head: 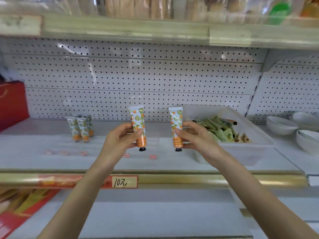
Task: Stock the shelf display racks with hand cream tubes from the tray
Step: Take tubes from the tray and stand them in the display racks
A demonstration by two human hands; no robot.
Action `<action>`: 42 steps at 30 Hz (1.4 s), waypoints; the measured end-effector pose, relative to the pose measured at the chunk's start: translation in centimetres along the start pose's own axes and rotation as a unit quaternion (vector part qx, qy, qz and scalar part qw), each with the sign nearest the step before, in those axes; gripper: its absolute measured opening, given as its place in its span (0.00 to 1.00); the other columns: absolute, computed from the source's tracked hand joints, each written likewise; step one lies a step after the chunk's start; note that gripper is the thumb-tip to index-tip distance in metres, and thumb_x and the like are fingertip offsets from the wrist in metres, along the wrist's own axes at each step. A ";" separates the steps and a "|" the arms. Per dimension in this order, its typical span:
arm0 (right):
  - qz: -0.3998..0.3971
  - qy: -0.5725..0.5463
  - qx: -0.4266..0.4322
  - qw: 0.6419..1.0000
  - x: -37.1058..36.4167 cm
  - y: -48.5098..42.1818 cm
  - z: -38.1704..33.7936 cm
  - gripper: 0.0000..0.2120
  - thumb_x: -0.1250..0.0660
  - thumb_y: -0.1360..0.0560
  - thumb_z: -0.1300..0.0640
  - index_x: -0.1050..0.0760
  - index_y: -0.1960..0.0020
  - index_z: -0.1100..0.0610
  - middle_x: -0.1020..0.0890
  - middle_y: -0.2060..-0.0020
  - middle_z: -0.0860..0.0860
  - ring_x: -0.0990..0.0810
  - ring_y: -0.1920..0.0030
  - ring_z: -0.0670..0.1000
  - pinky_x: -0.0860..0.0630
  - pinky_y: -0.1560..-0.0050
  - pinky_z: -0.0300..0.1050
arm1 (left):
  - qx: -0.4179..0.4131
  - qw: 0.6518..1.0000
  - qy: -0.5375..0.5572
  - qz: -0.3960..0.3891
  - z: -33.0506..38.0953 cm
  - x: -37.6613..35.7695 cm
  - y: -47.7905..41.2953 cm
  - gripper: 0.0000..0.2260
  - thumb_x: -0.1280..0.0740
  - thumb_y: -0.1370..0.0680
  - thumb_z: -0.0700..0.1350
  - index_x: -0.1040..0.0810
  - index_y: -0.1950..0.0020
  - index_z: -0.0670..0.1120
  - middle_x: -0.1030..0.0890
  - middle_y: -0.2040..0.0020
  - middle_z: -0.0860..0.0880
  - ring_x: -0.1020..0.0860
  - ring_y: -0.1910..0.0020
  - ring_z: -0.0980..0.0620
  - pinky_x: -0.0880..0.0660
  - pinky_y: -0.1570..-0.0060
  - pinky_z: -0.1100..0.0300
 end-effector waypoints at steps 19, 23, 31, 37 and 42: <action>-0.001 -0.015 -0.024 1.000 -19.3 -9.6 2.5 0.12 0.31 0.26 0.58 0.27 0.46 0.61 0.19 0.55 0.56 0.18 0.59 0.50 0.19 0.56 0.43 | -0.009 0.998 -0.054 0.028 -0.6 22.7 -6.6 0.05 0.31 0.26 0.42 0.21 0.51 0.48 0.17 0.54 0.51 0.19 0.57 0.56 0.21 0.54 0.64; 0.006 -0.019 -0.039 0.999 -22.5 -11.0 4.2 0.12 0.32 0.26 0.59 0.27 0.45 0.62 0.20 0.54 0.57 0.18 0.59 0.49 0.19 0.54 0.43 | 0.002 0.998 -0.053 0.022 -2.6 26.1 -7.8 0.05 0.31 0.26 0.40 0.21 0.53 0.48 0.18 0.54 0.50 0.20 0.60 0.63 0.23 0.59 0.69; 0.037 -0.004 -0.039 0.999 -26.5 -13.7 6.0 0.11 0.30 0.28 0.62 0.27 0.48 0.59 0.21 0.52 0.55 0.19 0.56 0.49 0.19 0.51 0.44 | 0.020 0.996 -0.091 0.001 -6.3 28.5 -10.6 0.07 0.29 0.28 0.39 0.22 0.53 0.49 0.18 0.55 0.53 0.20 0.60 0.65 0.27 0.58 0.74; 0.056 0.020 -0.005 0.998 -27.8 -15.4 6.7 0.12 0.28 0.29 0.62 0.26 0.48 0.60 0.20 0.53 0.52 0.19 0.52 0.47 0.20 0.49 0.45 | 0.018 0.991 -0.131 -0.030 -8.1 28.1 -12.5 0.09 0.27 0.29 0.39 0.22 0.54 0.51 0.18 0.54 0.55 0.20 0.57 0.62 0.25 0.55 0.72; 0.065 0.061 -0.001 0.996 -28.3 -15.8 8.1 0.10 0.26 0.31 0.59 0.24 0.53 0.56 0.19 0.54 0.51 0.19 0.49 0.50 0.22 0.44 0.54 | 0.009 0.985 -0.168 -0.044 -9.3 27.7 -13.2 0.09 0.27 0.30 0.41 0.22 0.53 0.51 0.18 0.55 0.56 0.20 0.59 0.65 0.28 0.60 0.75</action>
Point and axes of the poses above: each hand's wrist, its own y-axis away from the middle knuckle, its own x-axis out of the back of the hand, z = x × y, the point moved 9 cm from there along -y, towards the middle knuckle
